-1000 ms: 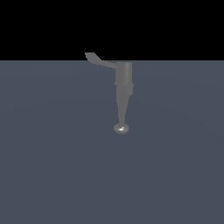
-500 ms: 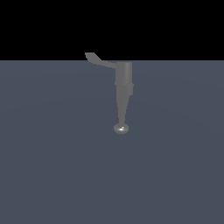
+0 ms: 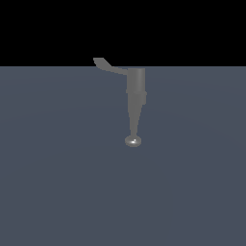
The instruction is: Turn on the faucet by rotating a designated handle.
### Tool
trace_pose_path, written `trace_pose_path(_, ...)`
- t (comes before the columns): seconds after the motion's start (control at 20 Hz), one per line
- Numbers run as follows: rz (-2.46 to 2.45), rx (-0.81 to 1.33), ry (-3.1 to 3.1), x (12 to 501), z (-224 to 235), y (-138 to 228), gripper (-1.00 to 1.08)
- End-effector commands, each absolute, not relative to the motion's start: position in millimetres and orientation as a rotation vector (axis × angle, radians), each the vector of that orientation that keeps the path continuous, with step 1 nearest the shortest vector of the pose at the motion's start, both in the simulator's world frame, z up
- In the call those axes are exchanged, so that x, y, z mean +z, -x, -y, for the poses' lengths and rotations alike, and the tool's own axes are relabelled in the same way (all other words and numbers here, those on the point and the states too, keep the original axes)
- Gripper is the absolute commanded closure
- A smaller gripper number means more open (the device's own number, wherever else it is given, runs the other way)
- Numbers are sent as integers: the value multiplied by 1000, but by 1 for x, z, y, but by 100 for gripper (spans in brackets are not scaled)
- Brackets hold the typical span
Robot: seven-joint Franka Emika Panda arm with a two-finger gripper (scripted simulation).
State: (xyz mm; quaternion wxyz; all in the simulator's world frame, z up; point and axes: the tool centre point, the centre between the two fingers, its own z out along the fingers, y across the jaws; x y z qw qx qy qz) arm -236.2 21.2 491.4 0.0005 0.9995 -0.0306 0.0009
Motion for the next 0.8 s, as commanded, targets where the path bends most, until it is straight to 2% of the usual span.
trace_pose_path(0.0,154,1,-3146,490,-22,228,108)
trace_pose_path(0.75,702,-35,-3128,467,-30,154,108)
